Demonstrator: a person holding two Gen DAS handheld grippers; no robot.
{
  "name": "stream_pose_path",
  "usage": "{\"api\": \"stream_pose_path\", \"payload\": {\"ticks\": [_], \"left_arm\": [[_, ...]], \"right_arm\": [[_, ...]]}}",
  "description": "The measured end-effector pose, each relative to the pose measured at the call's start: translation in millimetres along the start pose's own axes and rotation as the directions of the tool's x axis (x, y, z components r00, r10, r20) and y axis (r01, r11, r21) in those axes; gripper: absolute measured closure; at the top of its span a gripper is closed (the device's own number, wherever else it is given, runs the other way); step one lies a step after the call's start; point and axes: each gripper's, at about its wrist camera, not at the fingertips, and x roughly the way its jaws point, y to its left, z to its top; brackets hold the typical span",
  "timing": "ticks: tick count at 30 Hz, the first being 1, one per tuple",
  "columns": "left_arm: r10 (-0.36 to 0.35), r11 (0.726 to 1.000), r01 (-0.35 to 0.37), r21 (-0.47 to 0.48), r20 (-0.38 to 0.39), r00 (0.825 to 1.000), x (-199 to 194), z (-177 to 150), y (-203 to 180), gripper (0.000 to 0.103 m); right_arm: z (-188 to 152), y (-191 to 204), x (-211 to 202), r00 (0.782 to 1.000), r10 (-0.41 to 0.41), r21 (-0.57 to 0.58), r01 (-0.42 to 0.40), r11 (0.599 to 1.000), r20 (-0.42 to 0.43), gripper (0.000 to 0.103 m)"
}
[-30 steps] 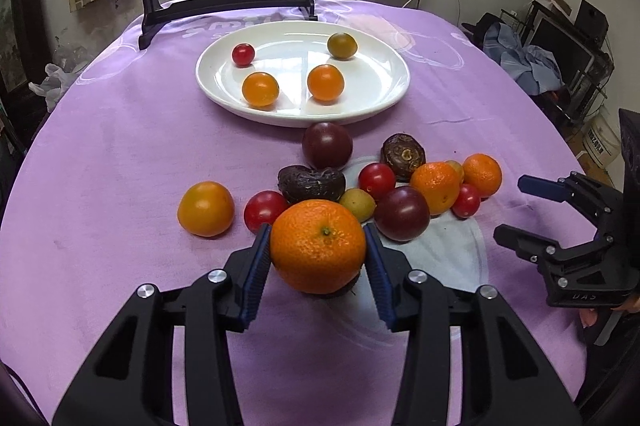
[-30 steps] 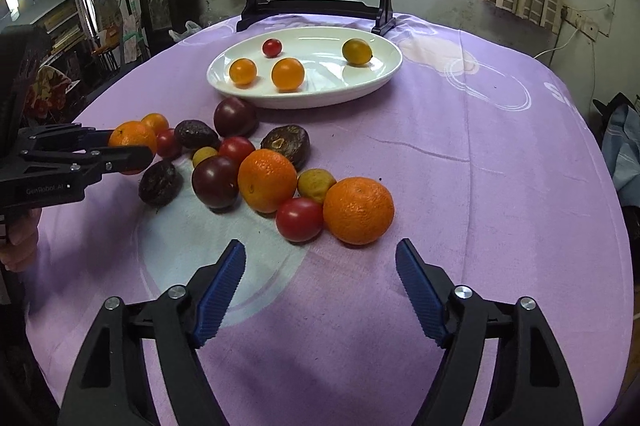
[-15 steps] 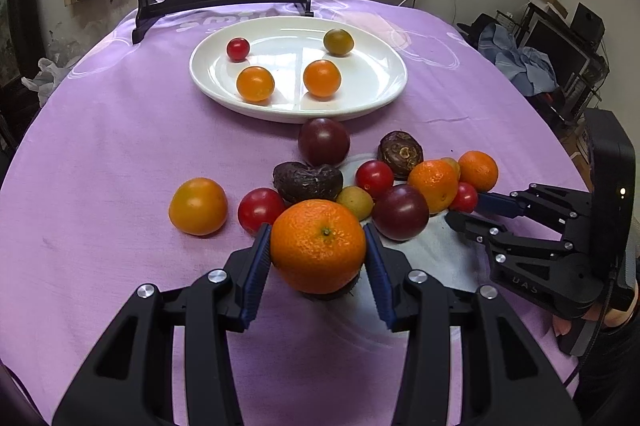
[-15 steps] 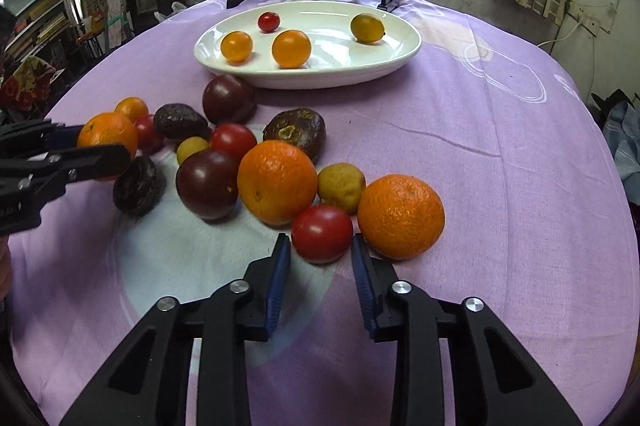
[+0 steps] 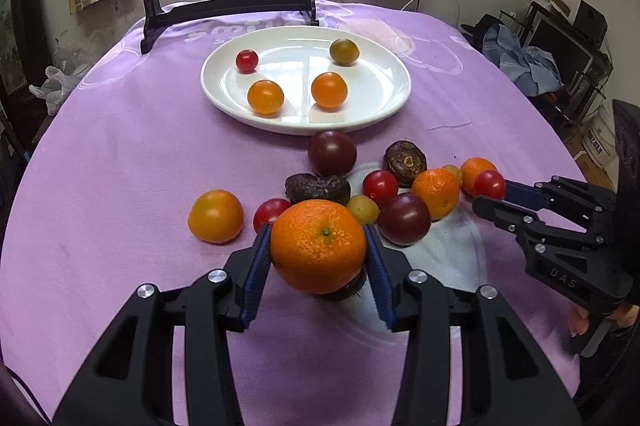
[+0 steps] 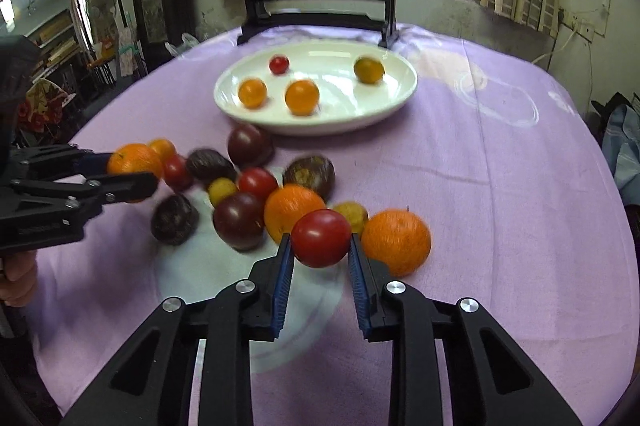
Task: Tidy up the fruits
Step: 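Carry the mandarin and tomato to the white plate and release both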
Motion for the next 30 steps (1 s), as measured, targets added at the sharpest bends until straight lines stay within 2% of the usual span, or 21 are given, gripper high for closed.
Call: {"api": "stream_pose_path", "payload": {"ticks": [5, 11, 19, 23, 30], "left_arm": [[0.066, 0.998, -0.067, 0.012, 0.054, 0.996, -5.9, 31.5, 1.4, 0.059], [0.081, 0.997, -0.082, 0.011, 0.068, 0.994, 8.1, 68.3, 3.4, 0.059], [0.102, 0.994, -0.102, -0.046, 0.016, 0.995, 53.5, 102.4, 16.7, 0.059], [0.105, 0.992, -0.104, -0.072, 0.004, 0.994, 69.1, 114.1, 24.5, 0.059], [0.111, 0.992, -0.112, -0.065, -0.012, 0.994, 93.7, 130.3, 22.3, 0.059]], "right_arm": [[30.2, 0.2, -15.2, 0.998, 0.005, -0.027, -0.003, 1.0, 0.068, 0.075], [68.5, 2.1, -9.6, 0.994, -0.011, -0.063, 0.018, 0.998, 0.11, 0.075], [103.1, 8.6, 40.5, 0.998, -0.007, -0.076, 0.011, 0.997, 0.055, 0.075], [105.9, 5.6, 57.4, 0.999, -0.004, -0.066, 0.007, 0.998, 0.039, 0.075], [108.0, -6.6, 85.2, 1.0, -0.017, -0.045, 0.016, 0.999, -0.017, 0.075]]}}
